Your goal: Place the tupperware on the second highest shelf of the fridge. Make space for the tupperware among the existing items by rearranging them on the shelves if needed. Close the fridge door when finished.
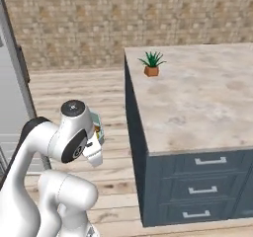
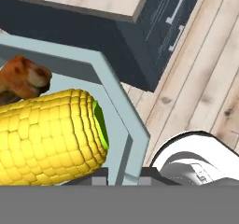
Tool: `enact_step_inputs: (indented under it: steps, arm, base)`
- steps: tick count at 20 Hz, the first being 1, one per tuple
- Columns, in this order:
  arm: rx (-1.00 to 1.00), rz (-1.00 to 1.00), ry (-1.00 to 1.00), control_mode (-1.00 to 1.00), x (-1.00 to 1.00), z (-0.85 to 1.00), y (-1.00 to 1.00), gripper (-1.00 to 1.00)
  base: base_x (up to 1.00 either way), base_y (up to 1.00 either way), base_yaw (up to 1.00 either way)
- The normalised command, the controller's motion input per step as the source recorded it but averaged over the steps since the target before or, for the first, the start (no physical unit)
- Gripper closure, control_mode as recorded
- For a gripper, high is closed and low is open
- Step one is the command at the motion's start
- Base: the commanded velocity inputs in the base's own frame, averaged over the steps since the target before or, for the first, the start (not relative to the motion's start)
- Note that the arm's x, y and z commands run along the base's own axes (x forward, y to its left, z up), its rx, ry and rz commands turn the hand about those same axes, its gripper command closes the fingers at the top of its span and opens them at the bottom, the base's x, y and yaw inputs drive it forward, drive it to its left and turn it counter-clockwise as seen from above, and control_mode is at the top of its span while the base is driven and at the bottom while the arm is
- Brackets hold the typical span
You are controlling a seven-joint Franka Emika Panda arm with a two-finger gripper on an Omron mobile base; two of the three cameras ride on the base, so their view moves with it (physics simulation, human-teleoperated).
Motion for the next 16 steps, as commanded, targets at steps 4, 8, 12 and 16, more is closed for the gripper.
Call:
enact_step_inputs:
  steps: [4,8,12,16]
  arm:
    - [0.0,0.0,0.0,1.0,0.0,0.0,0.0,1.0]
    - [0.0,0.0,0.0,1.0,0.0,0.0,0.0,1.0]
    - [0.0,0.0,0.0,1.0,0.0,0.0,0.0,1.0]
    - [0.0,0.0,0.0,1.0,0.0,0.0,0.0,1.0]
  base:
    - [0.94,-0.04,0.7]
    - [0.86,0.2,0.6]
    - [0.73,-0.03,0.73]
    - [0.04,-0.02,0.96]
